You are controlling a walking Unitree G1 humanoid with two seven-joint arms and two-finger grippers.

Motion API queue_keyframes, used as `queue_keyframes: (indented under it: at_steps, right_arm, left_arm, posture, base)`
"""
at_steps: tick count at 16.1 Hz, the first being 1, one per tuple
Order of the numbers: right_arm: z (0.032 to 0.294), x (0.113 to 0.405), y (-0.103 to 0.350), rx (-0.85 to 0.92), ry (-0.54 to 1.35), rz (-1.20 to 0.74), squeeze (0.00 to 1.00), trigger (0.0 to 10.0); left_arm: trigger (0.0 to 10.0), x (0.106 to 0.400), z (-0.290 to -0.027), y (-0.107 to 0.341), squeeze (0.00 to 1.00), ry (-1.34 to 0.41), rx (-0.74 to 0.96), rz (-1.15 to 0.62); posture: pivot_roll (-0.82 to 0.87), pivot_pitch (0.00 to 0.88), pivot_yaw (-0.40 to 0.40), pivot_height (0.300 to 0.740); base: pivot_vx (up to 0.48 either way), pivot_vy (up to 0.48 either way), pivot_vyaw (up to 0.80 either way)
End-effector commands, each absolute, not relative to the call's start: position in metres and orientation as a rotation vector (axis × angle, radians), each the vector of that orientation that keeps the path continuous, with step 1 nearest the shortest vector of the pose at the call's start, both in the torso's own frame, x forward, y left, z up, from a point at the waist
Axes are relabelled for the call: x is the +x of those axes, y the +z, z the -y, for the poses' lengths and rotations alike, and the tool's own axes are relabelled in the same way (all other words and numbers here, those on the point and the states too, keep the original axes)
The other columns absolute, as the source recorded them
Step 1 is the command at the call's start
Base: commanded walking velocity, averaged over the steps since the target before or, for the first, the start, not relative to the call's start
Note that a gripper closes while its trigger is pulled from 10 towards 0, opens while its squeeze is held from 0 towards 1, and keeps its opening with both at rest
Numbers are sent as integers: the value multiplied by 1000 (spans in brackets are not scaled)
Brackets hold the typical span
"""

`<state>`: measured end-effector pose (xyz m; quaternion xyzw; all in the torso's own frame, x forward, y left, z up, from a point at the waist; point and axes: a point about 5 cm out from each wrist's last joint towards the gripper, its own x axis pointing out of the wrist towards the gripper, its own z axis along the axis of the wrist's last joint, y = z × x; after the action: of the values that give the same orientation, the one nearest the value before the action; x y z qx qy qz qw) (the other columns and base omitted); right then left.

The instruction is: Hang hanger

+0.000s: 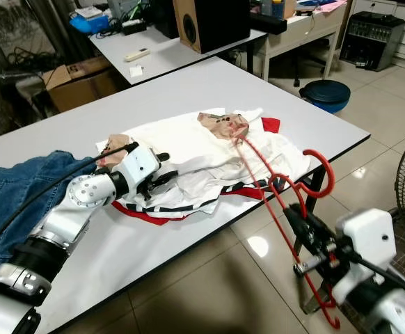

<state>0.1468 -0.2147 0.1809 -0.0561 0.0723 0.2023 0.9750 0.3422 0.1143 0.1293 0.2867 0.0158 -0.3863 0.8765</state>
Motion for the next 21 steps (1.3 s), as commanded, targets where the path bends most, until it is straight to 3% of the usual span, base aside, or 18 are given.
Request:
queue_keyframes:
  at_steps: [1, 2, 3, 4, 5, 7, 17, 19, 21]
  right_arm:
    - [210, 144, 184, -110, 442, -141, 0, 10000]
    - [210, 144, 184, -109, 444, -145, 0, 10000]
    - [210, 144, 185, -107, 445, -145, 0, 10000]
    - [209, 144, 185, -107, 450, -145, 0, 10000]
    - [209, 144, 186, -105, 453, -145, 0, 10000]
    - [209, 142, 186, -105, 456, -146, 0, 10000]
    - [211, 140, 186, -110, 457, -154, 0, 10000]
    - [212, 140, 186, -112, 453, -153, 0, 10000]
    - [214, 141, 187, -114, 448, -150, 0, 10000]
  left_arm:
    - [10000, 344, -118, 129, 0, -800, 646, -31]
    - [10000, 344, -118, 125, 0, -823, 659, -42]
    - [7255, 344, -119, 123, 0, -830, 654, -52]
    - [1412, 346, -120, 124, 0, -817, 642, -46]
    - [0, 348, -119, 127, 0, -808, 579, -42]
    - [0, 348, -116, 129, 0, -845, 531, -33]
    - [0, 350, -122, 123, 0, -868, 628, -79]
    - [0, 352, -122, 127, 0, -859, 578, -65]
    - [0, 354, -118, 140, 0, -866, 419, -18]
  posture:
    - [-229, 49, 143, 740]
    - [-234, 49, 138, 740]
    - [-235, 48, 138, 740]
    - [-239, 47, 138, 740]
    - [-240, 45, 139, 740]
    - [-240, 41, 141, 740]
    - [-237, 43, 139, 740]
    - [-237, 43, 139, 740]
    - [-234, 46, 136, 740]
  base:
    - [0, 0, 0]
    - [0, 0, 0]
    - [0, 0, 0]
    - [0, 0, 0]
    - [0, 0, 0]
    - [0, 0, 0]
    - [0, 0, 0]
    - [0, 0, 0]
    - [0, 0, 0]
